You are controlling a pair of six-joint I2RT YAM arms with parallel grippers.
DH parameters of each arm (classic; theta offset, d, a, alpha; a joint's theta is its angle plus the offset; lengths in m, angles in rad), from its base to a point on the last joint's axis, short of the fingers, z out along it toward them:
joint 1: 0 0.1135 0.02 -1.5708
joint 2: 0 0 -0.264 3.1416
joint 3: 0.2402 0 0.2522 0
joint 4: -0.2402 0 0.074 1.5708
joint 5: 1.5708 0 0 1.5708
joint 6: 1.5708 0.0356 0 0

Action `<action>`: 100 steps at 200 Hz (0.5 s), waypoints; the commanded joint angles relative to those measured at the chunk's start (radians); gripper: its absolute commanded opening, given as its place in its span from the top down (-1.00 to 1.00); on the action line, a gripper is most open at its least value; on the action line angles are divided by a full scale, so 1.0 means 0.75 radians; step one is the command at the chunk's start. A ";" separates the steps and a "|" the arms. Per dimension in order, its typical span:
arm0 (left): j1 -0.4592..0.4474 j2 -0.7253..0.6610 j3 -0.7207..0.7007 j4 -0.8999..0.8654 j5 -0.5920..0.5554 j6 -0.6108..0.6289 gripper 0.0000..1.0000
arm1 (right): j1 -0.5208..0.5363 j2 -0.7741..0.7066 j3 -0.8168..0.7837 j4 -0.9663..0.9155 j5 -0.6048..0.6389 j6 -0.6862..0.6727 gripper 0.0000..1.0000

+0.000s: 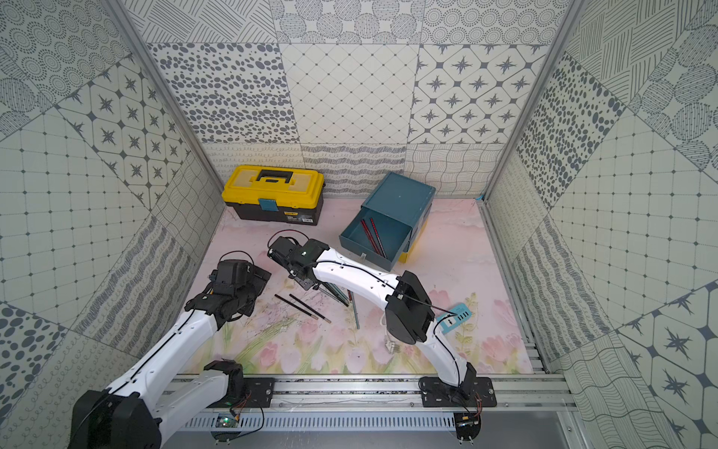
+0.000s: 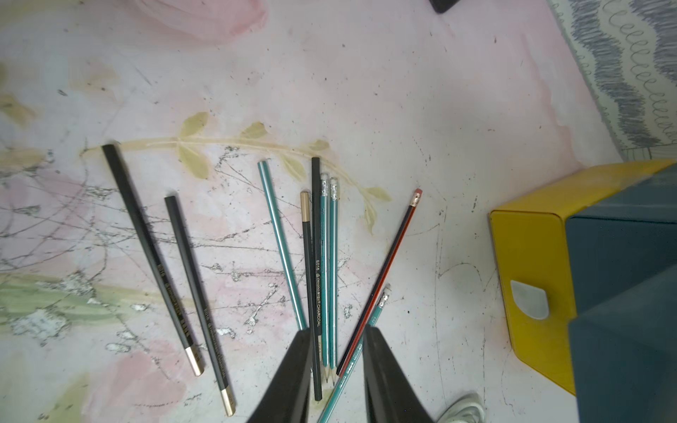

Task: Please place the pencils in the drawer according to their color
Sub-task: Place the pencil in the drawer, then pick up the pencil from the center of the board.

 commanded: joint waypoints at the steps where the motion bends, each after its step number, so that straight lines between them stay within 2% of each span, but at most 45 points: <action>1: 0.009 -0.001 -0.001 -0.001 -0.010 0.010 -0.99 | -0.045 0.056 0.036 -0.003 0.035 0.058 0.41; 100: 0.013 0.017 -0.010 0.011 0.004 0.005 -0.99 | -0.116 0.090 -0.212 0.131 0.045 0.105 0.42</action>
